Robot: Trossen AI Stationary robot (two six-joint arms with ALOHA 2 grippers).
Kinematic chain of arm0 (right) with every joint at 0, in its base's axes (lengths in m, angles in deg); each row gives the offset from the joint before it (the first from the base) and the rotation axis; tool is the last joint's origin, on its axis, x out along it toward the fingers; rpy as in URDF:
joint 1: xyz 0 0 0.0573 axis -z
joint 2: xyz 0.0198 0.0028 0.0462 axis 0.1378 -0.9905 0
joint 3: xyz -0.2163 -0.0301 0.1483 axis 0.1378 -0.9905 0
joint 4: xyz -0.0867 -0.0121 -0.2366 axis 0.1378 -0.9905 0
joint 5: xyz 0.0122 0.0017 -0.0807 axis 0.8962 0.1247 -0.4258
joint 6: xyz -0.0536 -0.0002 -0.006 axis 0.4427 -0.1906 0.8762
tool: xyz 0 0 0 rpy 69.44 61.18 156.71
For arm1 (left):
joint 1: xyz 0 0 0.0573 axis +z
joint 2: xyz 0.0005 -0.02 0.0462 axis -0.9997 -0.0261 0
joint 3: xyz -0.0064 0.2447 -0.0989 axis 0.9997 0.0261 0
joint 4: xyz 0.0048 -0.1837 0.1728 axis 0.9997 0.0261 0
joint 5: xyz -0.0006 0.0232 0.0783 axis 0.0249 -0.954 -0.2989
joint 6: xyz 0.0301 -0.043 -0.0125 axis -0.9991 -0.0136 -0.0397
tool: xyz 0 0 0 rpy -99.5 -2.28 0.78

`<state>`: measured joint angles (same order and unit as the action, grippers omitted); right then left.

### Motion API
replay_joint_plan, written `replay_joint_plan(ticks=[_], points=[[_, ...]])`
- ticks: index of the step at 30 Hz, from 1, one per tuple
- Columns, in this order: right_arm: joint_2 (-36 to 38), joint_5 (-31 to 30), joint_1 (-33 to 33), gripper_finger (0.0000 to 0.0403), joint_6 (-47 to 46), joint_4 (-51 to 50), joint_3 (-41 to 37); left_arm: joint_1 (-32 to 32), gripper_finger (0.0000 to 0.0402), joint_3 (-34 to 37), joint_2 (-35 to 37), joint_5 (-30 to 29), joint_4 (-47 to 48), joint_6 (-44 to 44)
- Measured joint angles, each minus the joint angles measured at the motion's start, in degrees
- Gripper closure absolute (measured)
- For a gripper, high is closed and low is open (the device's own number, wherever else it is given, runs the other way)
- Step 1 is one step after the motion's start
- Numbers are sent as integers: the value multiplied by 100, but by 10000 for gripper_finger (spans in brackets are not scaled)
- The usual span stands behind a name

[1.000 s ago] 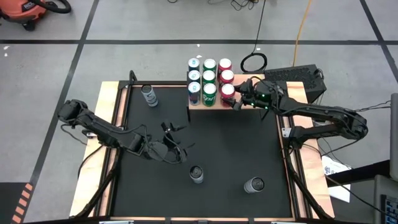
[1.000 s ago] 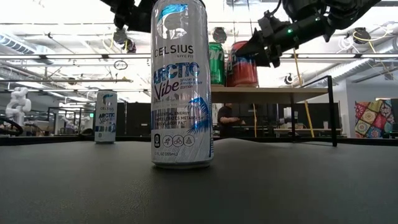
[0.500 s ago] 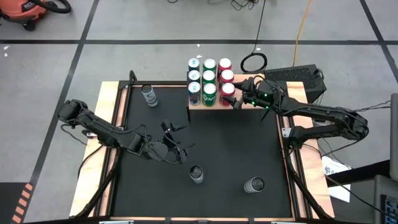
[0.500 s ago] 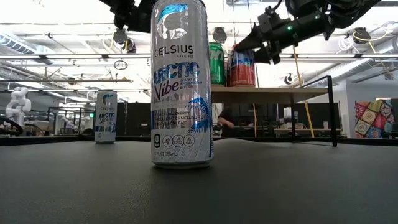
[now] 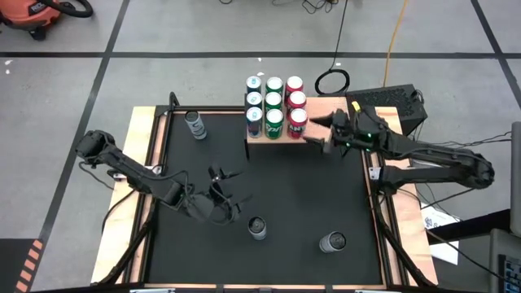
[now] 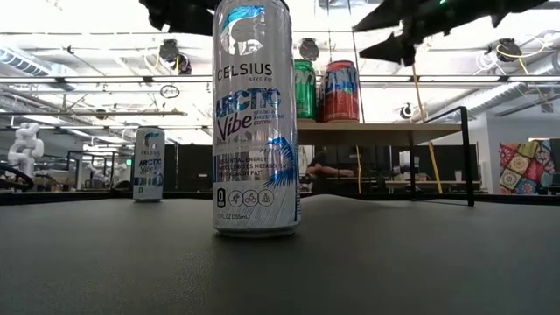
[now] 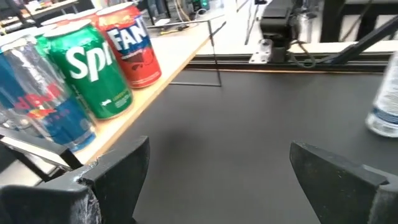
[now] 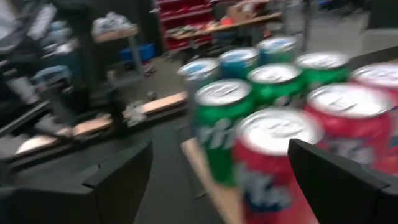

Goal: Place canned beverage on shelf
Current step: Put the bottom left white blue soda can on the shelf

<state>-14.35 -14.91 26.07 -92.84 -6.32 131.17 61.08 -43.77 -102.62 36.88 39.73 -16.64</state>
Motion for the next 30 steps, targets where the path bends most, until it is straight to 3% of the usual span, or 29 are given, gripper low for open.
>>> replay_joint_plan(ticks=[5, 9, 12, 15, 22, 30], points=[[133, -36, -1053, 50, -201, -655, 0, -404, 20, 0, -74, -31, -51, 468], [-236, -619, -2165, 50, -258, -743, 0, -810, 20, 0, -272, -52, -60, 904], [-745, -1107, -2921, 50, -216, -372, -2, -1092, 20, 0, -454, -257, 32, 1217], [-1353, -1175, -3442, 51, -100, 305, -1, -1303, 20, 0, -573, -336, 218, 1508], [-2676, -1136, -3884, 51, 83, 2051, -1, -1501, 20, 0, -787, -396, 682, 2352], [-3816, -1146, -3890, 51, -13, 3514, 0, -1415, 20, 2, -1210, -400, 590, 2547]])
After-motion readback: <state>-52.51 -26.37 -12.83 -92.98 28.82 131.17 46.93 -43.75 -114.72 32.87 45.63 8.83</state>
